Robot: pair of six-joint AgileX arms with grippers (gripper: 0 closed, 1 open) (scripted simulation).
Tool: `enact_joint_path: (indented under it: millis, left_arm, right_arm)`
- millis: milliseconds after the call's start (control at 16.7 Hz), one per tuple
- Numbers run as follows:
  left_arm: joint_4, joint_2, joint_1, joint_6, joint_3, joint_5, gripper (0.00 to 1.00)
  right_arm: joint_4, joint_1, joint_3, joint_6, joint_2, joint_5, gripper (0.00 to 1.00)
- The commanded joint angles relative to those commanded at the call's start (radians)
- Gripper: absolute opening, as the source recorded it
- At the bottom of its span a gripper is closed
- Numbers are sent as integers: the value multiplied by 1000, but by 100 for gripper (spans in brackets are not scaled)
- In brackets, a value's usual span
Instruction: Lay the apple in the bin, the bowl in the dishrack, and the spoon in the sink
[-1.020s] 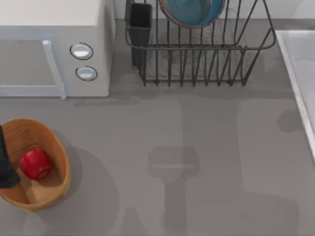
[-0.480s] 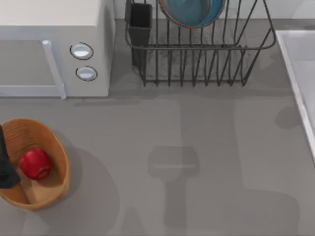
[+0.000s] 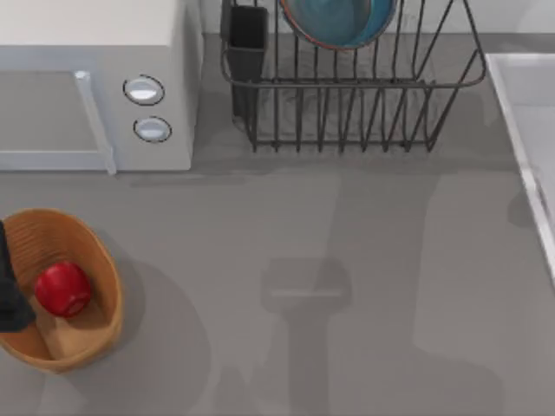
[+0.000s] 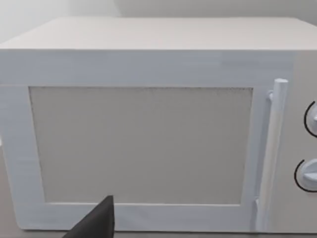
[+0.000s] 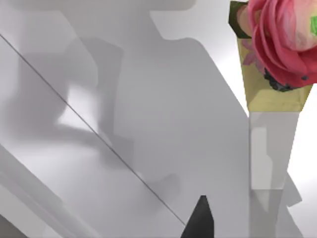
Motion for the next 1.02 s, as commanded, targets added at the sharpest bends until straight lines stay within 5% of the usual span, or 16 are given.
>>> enact_joint_path:
  millis: [420,1020]
  left_arm:
    - [0,0,0,0,0,0,100]
    - [0,0,0,0,0,0,100]
  right_arm:
    - [65,2,-82,1,-26,1,0]
    - [65,2,-82,1,-26,1,75]
